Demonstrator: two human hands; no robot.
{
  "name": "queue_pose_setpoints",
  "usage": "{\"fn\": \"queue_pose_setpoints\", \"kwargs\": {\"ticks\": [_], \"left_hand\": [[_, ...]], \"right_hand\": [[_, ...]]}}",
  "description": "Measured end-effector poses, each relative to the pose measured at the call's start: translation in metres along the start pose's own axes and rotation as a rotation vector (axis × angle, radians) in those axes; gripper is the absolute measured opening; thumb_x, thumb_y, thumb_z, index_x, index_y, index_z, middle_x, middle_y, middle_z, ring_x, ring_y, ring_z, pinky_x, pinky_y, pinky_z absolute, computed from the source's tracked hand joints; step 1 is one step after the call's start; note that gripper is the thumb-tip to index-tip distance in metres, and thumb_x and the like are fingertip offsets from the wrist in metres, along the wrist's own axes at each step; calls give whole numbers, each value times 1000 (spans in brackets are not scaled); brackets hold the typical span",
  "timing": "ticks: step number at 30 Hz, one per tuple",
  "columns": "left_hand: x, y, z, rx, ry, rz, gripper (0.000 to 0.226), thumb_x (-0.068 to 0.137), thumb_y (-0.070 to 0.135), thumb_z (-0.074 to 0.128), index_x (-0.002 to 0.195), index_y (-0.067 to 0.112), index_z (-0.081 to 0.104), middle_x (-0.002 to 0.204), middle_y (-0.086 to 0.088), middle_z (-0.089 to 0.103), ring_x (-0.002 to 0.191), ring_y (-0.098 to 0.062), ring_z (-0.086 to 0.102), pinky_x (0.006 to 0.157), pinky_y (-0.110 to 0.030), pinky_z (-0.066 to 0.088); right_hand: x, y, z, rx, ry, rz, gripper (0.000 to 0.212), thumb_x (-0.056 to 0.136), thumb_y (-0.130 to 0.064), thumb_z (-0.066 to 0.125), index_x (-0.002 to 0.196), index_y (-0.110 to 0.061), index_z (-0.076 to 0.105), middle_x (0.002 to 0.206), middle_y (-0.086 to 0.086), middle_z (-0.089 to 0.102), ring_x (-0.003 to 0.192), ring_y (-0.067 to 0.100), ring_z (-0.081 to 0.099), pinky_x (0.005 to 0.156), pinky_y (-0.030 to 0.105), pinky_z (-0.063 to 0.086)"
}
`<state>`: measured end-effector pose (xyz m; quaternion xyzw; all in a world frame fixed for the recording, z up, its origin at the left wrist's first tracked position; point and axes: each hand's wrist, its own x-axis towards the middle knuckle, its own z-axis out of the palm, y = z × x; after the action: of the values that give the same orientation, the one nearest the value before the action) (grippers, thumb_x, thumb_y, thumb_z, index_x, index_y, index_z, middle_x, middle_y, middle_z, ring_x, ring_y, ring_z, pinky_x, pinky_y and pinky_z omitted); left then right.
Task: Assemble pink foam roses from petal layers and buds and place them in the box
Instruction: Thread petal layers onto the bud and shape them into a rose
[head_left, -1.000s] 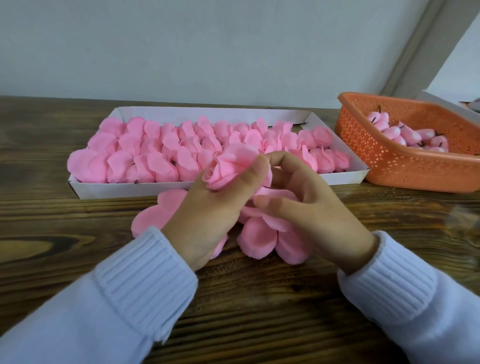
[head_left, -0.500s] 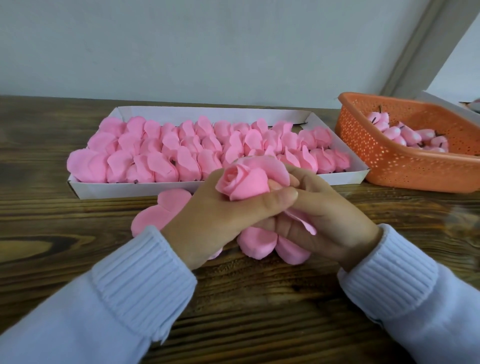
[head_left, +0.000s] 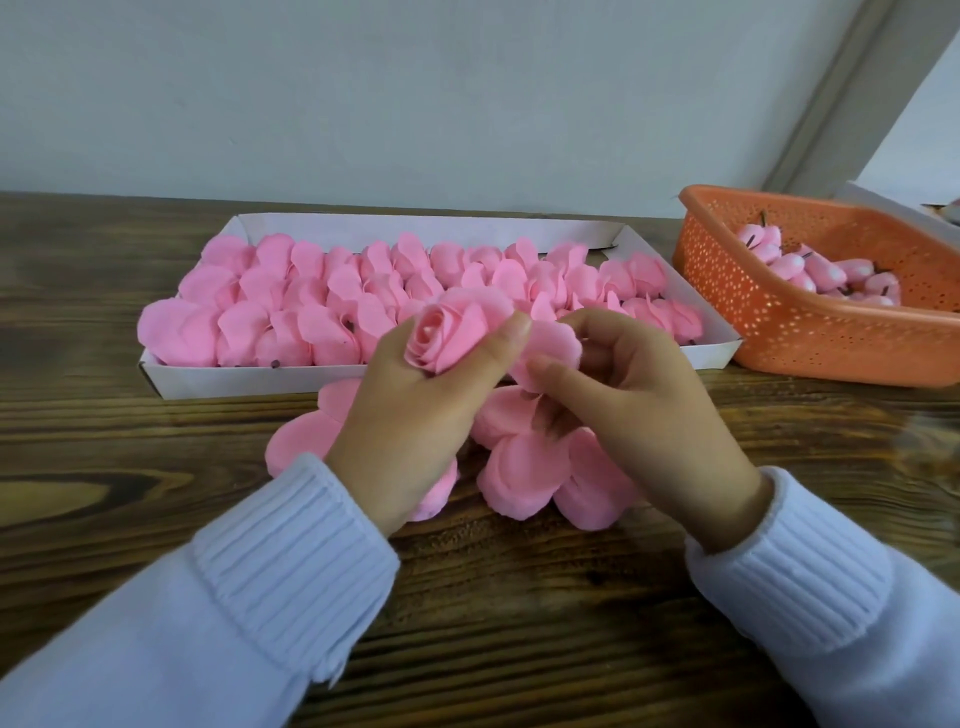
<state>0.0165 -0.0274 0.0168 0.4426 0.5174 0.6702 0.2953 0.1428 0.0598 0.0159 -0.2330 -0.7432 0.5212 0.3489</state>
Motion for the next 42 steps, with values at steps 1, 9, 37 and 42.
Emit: {"fn": "queue_pose_setpoints", "kwargs": {"ticks": [1, 9, 37, 42], "left_hand": [[0, 0, 1, 2, 7, 2, 17, 77, 37, 61, 78, 22, 68, 42, 17, 52, 44, 6, 51, 46, -6, 40], [2, -5, -1, 13, -28, 13, 18, 71, 43, 62, 80, 31, 73, 81, 3, 74, 79, -5, 68, 70, -16, 54], [-2, -1, 1, -165, -244, -83, 48, 68, 40, 67, 93, 0, 62, 78, -16, 66, 43, 1, 59, 41, -7, 43], [3, -11, -1, -233, -267, -13, 8, 80, 31, 69, 80, 23, 70, 83, -4, 69, 90, -29, 68, 86, -44, 56]], "right_hand": [[0, 0, 0, -59, 35, -60, 3, 91, -3, 61, 88, -1, 62, 61, 6, 65, 51, 13, 62, 50, 25, 51], [-4, -5, 4, -298, 217, -299, 7, 87, -16, 60, 81, -15, 62, 64, 4, 64, 55, 21, 62, 53, 38, 51], [-5, -11, 4, 35, 196, -302, 12, 89, -3, 51, 88, -10, 60, 68, -7, 65, 62, 7, 62, 60, 21, 50], [-1, -7, 6, 63, 39, -5, 18, 94, 5, 49, 83, -7, 57, 70, 1, 60, 65, 12, 60, 54, 23, 49]]}}
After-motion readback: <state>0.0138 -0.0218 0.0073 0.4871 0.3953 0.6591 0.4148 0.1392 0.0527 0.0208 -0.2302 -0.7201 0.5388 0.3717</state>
